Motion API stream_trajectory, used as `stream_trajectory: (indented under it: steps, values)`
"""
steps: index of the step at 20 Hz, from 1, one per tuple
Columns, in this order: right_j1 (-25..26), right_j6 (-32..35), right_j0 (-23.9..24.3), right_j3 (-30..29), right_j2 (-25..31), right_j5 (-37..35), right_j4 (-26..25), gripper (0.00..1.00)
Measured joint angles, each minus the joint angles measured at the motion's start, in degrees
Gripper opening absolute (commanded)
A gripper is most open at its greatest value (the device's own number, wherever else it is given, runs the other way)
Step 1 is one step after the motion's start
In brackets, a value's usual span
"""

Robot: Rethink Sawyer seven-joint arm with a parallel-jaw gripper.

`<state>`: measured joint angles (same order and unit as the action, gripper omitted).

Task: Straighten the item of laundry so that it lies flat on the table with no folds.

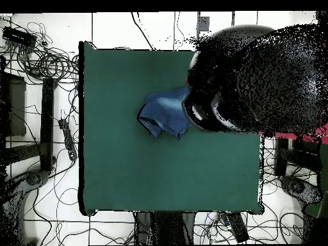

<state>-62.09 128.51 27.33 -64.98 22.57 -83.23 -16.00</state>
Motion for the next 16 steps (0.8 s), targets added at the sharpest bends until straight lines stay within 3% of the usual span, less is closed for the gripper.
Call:
stream_trajectory:
  steps: [16]
  values:
    - [-0.48,0.00,0.03,-3.87,-0.01,7.34,1.17,1.00]
